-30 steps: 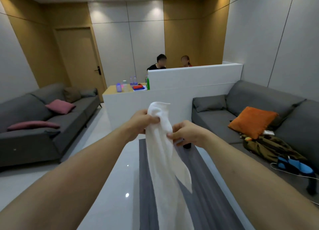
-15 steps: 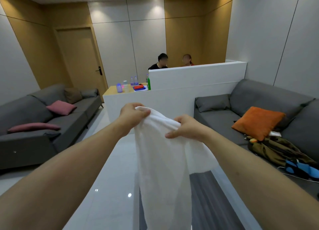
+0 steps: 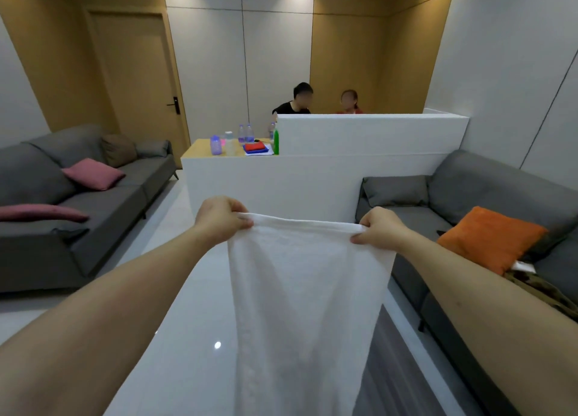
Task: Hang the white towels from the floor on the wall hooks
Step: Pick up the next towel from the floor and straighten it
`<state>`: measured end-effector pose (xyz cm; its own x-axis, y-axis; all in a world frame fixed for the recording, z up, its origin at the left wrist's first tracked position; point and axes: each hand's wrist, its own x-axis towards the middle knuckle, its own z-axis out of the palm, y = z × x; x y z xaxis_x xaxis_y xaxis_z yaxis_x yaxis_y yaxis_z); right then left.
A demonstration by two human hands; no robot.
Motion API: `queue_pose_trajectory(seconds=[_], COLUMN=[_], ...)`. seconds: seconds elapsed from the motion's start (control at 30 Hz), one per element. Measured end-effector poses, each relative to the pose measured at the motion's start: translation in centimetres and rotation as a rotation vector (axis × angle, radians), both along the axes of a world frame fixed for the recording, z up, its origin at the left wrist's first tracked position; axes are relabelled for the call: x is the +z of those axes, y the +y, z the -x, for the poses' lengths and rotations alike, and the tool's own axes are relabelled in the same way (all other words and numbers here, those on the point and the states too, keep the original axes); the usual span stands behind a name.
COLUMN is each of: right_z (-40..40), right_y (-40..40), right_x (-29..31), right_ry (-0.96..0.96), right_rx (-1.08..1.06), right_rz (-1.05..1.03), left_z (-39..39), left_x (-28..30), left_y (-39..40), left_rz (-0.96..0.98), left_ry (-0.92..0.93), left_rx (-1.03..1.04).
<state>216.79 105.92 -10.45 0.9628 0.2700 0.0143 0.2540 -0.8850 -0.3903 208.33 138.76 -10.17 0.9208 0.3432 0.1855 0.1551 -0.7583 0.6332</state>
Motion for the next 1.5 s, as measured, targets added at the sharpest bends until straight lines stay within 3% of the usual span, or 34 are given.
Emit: queue_pose_trajectory(seconds=[0.27,0.37,0.5,0.73,0.97,1.17,1.5], right_z=[-13.8,-17.3,-20.2,-19.6,-11.4,-2.4,12.7], right_y=[11.3,13.3,13.9,10.2,2.4,-5.2,-15.7], right_x=[3.9,6.1,8.9,10.0,2.2,-9.0,-24.8], right_ry=[-0.133,-0.217,-0.341,-0.421,-0.309,-0.064,0.253], right_rx=[-0.121,-0.169,-0.197,-0.15,-0.055,-0.02,-0.029], right_rz=[0.081,0.126,0.032,-0.159,-0.228,-0.144,0.053], left_z=[-14.1,-17.8,-20.3,-18.3,-10.1,0.4,16.1], left_x=[1.5,3.7,7.3,9.6,3.3,-7.9,-23.7], left_y=[11.1,12.9,13.1,10.6,3.2,-5.3,-15.3], left_rz=[-0.457,-0.473,-0.442,-0.476,-0.393,-0.366,-0.294], left_ry=[0.071,0.012,-0.139,-0.295,-0.196,-0.003,0.4], left_rx=[0.012,0.027,0.051,0.085,0.051,0.119,-0.036])
